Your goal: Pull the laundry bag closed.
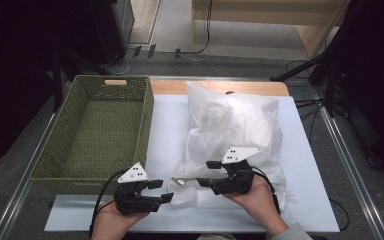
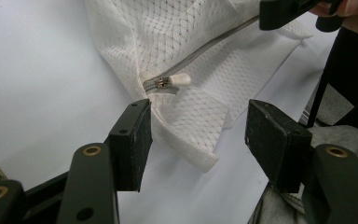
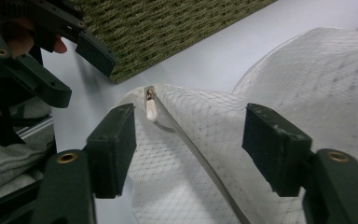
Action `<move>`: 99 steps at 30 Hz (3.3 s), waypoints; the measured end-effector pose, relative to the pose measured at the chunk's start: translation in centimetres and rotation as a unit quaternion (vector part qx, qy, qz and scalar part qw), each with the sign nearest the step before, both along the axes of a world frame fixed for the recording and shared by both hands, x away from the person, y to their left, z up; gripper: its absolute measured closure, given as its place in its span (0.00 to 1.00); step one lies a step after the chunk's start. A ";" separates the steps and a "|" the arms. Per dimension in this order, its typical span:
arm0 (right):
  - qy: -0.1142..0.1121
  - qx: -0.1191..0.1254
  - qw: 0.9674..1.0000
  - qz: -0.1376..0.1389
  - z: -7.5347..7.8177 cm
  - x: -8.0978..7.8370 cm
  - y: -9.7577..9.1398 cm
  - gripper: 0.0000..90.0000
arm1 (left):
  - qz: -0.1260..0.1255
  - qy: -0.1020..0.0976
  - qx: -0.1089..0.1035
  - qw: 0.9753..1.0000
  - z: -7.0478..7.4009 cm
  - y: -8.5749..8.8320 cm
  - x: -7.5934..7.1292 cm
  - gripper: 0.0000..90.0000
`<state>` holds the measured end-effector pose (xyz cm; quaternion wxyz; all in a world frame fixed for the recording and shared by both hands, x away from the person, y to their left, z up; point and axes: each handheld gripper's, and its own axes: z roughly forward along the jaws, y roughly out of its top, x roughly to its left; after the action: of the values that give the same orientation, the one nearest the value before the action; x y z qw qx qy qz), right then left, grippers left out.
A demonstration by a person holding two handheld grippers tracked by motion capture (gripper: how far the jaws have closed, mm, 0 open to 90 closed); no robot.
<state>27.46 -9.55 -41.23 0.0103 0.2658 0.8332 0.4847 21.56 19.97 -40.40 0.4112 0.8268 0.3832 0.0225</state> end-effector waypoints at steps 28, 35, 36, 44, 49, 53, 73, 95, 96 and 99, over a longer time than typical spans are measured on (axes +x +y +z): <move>0.019 -0.036 0.999 0.030 -2.8 -0.8 4.6 0.70 | -0.002 -0.004 0.005 1.000 0.0 -0.2 0.2 0.46; 0.021 -0.045 0.998 0.030 -3.3 -0.6 5.7 0.71 | -0.003 -0.005 0.006 1.000 0.0 -0.3 0.1 0.46; 0.019 -0.045 0.998 0.031 -3.3 -0.5 5.8 0.71 | -0.003 -0.005 0.005 1.000 0.0 -0.3 0.1 0.46; 0.023 -0.040 0.999 0.025 -3.4 -0.1 6.5 0.73 | -0.004 -0.006 0.002 1.000 0.0 -0.3 0.1 0.46; 0.030 -0.036 0.999 0.018 -3.4 0.2 6.7 0.78 | -0.003 -0.004 0.007 1.000 -0.1 -0.3 0.1 0.46; 0.042 -0.034 0.998 0.012 -3.3 0.6 6.7 0.87 | -0.005 -0.003 0.009 1.000 -0.1 -0.4 0.1 0.46; 0.049 -0.030 0.998 0.030 -1.0 -0.1 5.1 0.97 | -0.011 -0.008 0.025 1.000 -0.2 -1.2 0.3 0.46; 0.042 -0.006 0.999 0.026 0.6 -1.2 2.5 0.97 | -0.056 0.070 0.033 0.995 -0.6 -4.2 4.9 0.68; 0.042 -0.006 0.999 0.026 0.6 -1.2 2.5 0.97 | -0.059 0.073 0.035 0.995 -0.7 -4.3 4.9 0.71; 0.045 -0.006 0.999 0.026 0.6 -1.3 2.5 0.97 | -0.067 0.075 0.042 0.994 -0.7 -4.7 5.0 0.77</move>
<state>26.17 -7.04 -40.63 -0.0382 0.2653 0.8424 0.4674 26.61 15.32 -41.11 0.3469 0.8667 0.3549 -0.0509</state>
